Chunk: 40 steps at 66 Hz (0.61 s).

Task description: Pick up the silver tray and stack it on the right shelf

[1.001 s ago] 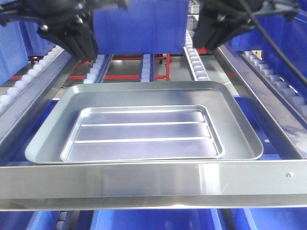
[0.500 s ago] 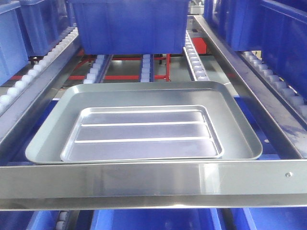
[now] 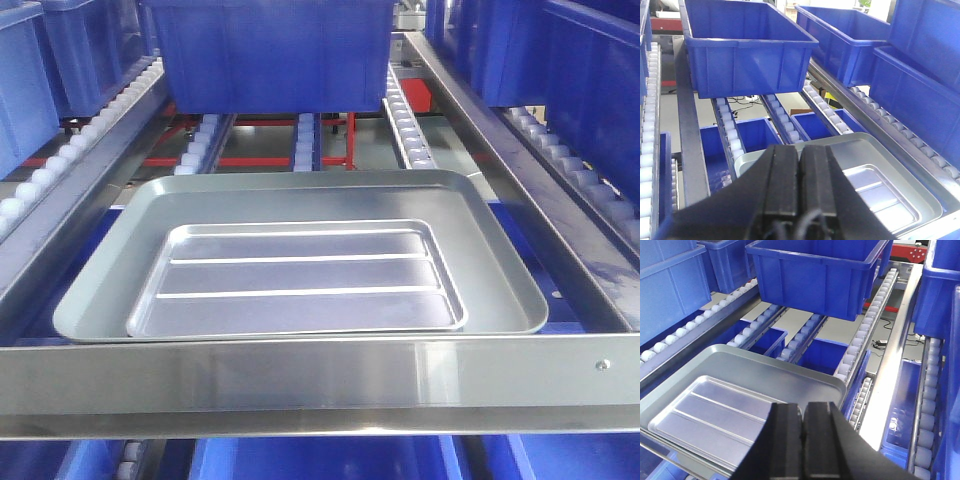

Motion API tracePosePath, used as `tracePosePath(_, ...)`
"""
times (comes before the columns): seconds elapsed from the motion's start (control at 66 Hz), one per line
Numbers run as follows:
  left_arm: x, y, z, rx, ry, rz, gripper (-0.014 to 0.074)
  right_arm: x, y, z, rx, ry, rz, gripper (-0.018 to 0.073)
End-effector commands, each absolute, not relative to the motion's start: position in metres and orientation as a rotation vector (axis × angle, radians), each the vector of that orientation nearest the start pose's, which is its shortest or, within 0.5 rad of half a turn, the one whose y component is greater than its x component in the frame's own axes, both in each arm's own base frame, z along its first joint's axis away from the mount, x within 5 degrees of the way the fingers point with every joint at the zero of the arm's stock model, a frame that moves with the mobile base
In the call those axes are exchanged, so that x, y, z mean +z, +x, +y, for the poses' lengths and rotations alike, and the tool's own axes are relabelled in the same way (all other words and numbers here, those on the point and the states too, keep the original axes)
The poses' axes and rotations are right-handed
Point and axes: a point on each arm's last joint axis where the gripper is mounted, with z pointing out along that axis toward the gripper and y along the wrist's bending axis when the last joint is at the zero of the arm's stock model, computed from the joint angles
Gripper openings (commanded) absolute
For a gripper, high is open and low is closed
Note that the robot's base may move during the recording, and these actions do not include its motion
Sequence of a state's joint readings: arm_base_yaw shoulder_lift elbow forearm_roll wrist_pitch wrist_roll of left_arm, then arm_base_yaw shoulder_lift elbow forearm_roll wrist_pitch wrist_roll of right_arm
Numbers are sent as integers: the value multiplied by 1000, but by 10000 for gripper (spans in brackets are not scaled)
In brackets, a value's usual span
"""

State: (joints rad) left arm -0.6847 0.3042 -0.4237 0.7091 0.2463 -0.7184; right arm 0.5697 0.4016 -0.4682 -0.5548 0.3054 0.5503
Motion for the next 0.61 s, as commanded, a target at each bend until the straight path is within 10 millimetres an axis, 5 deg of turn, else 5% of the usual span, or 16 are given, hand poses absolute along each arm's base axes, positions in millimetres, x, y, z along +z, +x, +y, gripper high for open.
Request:
tracePosePath(0.0,332,63,-38,-473,415,1437,-82,335,81,38,322,-379,1545,52)
tracePosePath(0.424,332,63,-38,-473,415,1437,-82,334,78,36,325,-365,1549,52)
tracePosePath(0.591,332,63,-38,-473,415,1437,-82,313,66,22,319,-234,1551,52)
